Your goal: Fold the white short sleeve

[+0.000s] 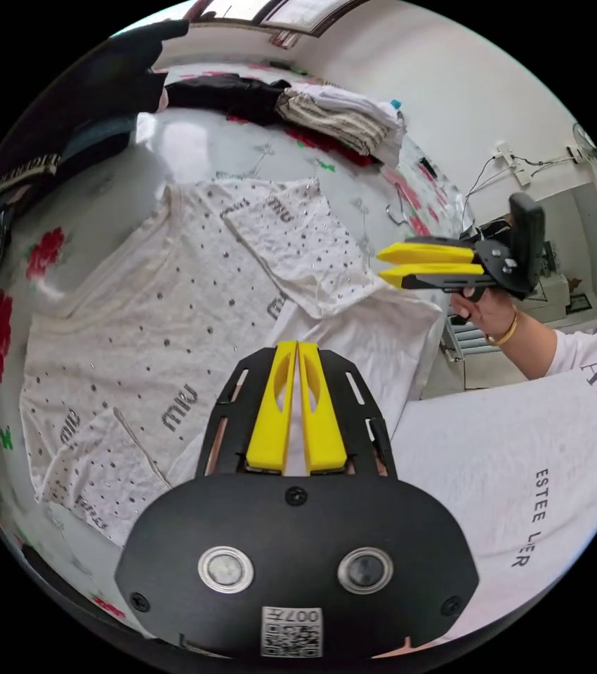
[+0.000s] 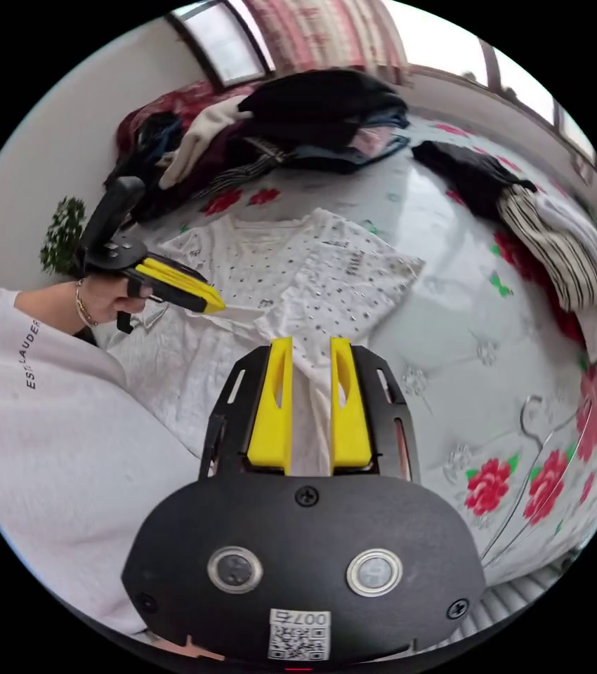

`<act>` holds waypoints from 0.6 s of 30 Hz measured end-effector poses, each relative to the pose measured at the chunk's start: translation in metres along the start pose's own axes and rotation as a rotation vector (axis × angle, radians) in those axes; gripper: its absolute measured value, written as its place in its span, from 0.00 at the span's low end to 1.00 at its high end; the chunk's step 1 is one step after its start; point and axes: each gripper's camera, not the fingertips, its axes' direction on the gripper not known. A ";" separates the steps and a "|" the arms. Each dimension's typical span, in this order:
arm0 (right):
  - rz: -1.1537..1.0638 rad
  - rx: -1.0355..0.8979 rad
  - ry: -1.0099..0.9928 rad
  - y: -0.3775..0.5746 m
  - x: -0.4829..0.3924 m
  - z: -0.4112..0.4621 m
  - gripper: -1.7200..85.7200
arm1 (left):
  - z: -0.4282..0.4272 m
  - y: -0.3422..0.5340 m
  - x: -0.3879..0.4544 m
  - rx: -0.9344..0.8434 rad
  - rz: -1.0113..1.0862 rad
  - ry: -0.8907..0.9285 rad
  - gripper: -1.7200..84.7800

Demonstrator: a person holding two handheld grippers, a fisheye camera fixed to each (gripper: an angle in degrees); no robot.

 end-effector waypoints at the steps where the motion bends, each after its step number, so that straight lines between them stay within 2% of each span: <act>1: 0.048 -0.004 0.006 0.009 0.010 0.002 0.06 | -0.008 -0.008 -0.002 0.025 0.019 -0.004 0.02; 8: -0.030 -0.087 0.121 0.020 -0.009 0.045 0.05 | -0.022 -0.107 0.004 0.050 0.220 -0.016 0.08; 12: -0.017 -0.126 0.226 0.017 -0.008 0.064 0.04 | 0.013 -0.173 0.020 -0.043 0.269 -0.017 0.09; 16: 0.017 -0.117 0.255 0.026 0.007 0.068 0.03 | 0.063 -0.195 0.027 -0.207 0.257 -0.112 0.04; 18: 0.039 -0.122 0.284 0.032 0.016 0.070 0.02 | 0.067 -0.183 0.025 -0.165 0.249 -0.138 0.03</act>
